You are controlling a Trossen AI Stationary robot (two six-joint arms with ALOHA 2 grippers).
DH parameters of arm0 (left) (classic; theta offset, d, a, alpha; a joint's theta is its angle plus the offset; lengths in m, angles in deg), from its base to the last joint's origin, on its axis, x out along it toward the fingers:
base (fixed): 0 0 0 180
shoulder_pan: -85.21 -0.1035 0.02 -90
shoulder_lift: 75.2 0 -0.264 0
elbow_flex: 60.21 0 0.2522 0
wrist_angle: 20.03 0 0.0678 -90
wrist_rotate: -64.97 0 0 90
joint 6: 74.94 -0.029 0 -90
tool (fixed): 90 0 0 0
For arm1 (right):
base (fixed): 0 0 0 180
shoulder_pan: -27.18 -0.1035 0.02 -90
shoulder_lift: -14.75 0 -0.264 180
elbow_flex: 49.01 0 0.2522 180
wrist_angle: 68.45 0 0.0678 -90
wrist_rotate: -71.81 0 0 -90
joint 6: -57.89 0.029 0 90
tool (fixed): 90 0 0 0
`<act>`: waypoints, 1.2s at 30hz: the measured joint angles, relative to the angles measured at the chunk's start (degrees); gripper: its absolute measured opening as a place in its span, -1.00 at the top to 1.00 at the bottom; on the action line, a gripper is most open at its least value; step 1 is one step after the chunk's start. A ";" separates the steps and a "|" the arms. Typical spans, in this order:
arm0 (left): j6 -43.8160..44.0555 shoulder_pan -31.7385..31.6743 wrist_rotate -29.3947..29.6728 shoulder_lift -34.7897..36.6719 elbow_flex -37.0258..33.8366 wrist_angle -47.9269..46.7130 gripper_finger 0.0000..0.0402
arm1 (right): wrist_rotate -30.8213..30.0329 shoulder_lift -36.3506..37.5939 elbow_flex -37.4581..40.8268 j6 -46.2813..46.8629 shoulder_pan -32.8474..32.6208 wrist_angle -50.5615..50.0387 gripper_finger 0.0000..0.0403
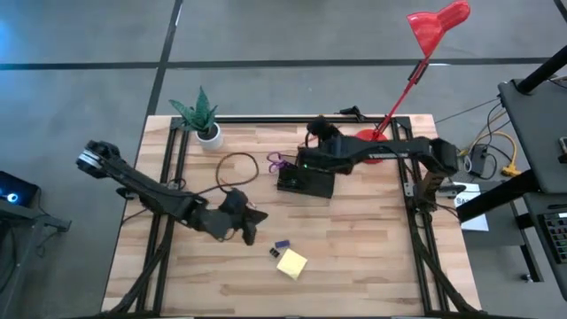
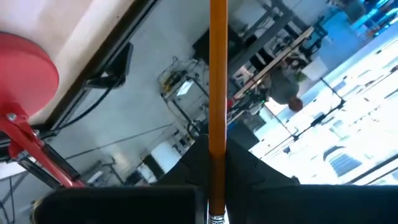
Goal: Pick and place office supplies into organizer
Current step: Put the bottom orange pencil into the black desk organizer
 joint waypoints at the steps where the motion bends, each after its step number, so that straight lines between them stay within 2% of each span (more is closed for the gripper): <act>1: -1.36 0.34 0.68 0.92 -0.03 0.72 1.00 | -0.03 -0.48 -0.16 -0.01 0.30 0.02 0.94; 6: -6.82 0.47 0.72 5.42 -0.08 -0.46 1.00 | 0.18 -1.52 -0.95 0.94 -2.13 -0.68 0.94; 9: -7.10 0.48 0.25 7.27 -0.10 -5.59 1.00 | -1.04 -1.50 -1.88 2.57 -4.98 -1.43 0.94; 12: -6.76 0.48 -0.47 8.92 -0.13 -11.32 1.00 | -0.99 -1.47 -3.51 7.36 -7.94 -6.21 0.94; 16: -6.91 0.48 -1.98 10.16 -0.16 -14.55 1.00 | -0.23 -2.44 -3.77 11.24 -9.94 -10.24 0.94; 23: -8.73 0.48 -3.34 10.91 -0.19 -14.66 1.00 | 0.47 -8.45 -4.01 11.62 -9.50 -10.88 0.94; 29: -8.56 0.48 -3.30 10.94 -1.55 -14.55 1.00 | 1.04 -14.26 -7.71 11.42 -7.77 -9.56 0.94; 34: -8.27 0.48 -3.81 11.07 -3.42 -14.28 1.00 | 8.31 -18.36 -12.18 14.57 -7.28 -8.41 0.91; 36: -8.27 0.48 -4.23 11.30 -3.61 -14.17 1.00 | 8.56 -19.10 -13.34 16.78 -7.26 -8.59 0.84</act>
